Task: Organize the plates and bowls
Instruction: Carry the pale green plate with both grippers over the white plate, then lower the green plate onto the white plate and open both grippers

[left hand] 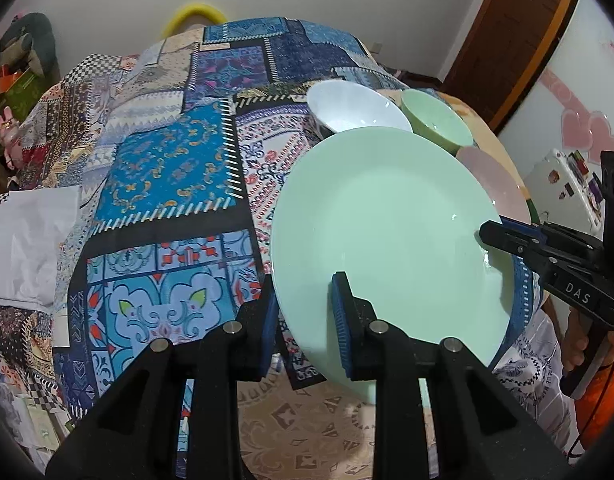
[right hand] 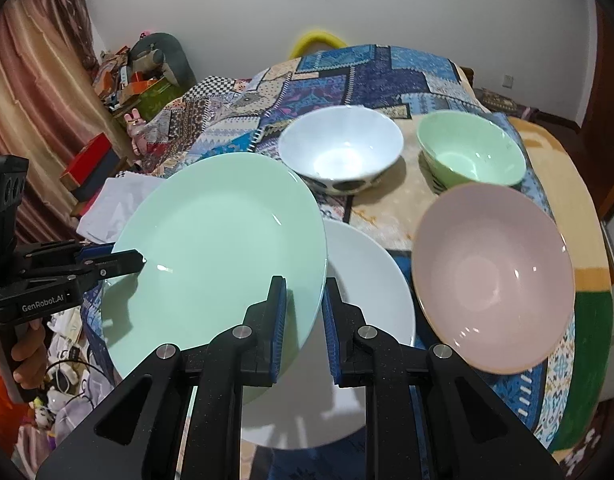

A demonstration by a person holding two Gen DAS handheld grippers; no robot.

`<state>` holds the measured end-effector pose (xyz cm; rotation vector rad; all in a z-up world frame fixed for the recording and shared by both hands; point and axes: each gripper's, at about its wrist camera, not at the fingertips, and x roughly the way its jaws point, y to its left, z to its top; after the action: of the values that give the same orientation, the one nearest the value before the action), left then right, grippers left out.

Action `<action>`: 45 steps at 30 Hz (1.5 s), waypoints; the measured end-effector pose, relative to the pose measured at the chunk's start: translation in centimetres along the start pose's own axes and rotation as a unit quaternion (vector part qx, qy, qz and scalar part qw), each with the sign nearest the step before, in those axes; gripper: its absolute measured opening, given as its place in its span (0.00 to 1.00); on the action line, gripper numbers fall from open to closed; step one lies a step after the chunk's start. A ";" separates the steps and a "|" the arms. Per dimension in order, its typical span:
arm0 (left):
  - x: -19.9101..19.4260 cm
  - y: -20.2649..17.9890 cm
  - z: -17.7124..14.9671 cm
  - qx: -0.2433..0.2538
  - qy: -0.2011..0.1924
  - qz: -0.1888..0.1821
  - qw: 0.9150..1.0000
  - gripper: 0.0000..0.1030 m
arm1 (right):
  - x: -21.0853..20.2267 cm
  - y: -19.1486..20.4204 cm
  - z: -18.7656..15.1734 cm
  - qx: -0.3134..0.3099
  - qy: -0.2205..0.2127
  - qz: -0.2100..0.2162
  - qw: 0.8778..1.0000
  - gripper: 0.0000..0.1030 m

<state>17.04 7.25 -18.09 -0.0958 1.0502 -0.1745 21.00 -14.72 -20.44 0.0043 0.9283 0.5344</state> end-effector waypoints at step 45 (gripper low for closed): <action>7.0 -3.2 -0.6 0.034 0.069 0.012 0.997 0.29 | 1.6 -3.6 -2.9 0.032 0.043 -0.013 0.998 0.16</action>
<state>19.57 2.82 -23.86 -0.0089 1.1806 -0.1967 21.15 -17.82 -24.29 0.0284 1.0284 0.4839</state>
